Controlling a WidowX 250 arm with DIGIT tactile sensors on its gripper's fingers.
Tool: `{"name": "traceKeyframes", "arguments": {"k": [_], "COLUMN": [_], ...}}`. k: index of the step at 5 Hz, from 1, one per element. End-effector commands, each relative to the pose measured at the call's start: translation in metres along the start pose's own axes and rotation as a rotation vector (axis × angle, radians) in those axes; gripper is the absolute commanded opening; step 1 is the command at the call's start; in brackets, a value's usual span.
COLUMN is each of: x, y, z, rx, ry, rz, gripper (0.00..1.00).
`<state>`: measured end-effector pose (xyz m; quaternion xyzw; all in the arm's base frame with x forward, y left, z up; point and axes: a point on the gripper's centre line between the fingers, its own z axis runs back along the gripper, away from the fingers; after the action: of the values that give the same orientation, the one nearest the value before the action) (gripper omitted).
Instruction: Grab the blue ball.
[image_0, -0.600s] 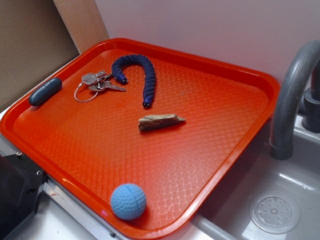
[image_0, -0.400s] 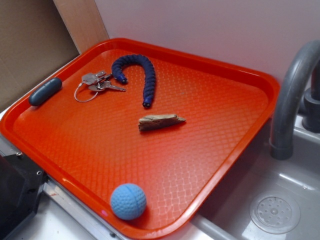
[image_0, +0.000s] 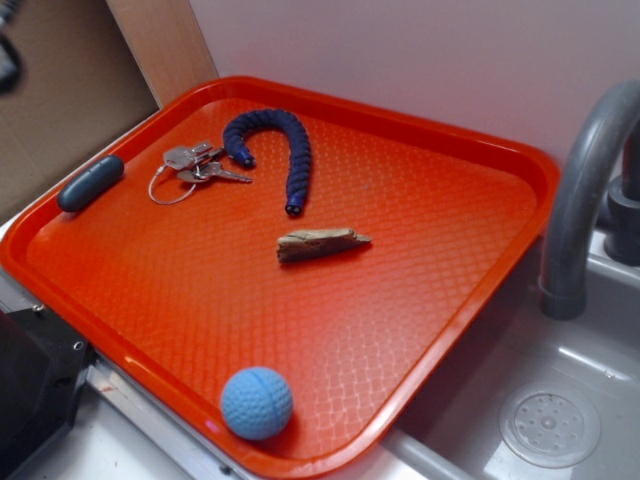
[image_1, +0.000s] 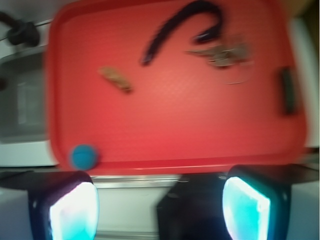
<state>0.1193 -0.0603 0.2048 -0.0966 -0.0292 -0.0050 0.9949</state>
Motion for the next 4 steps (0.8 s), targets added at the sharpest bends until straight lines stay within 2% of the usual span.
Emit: {"name": "traceKeyframes", "arguments": {"k": [1, 3, 4], "x": [-0.006, -0.006, 0.013], "y": [-0.030, -0.030, -0.065], "z": [-0.026, -0.026, -0.062], "rx": [-0.187, -0.187, -0.167], "ry": [0.003, 0.003, 0.139], "rz": [-0.064, -0.064, -0.215], "gripper": [1.00, 1.00, 1.00]}}
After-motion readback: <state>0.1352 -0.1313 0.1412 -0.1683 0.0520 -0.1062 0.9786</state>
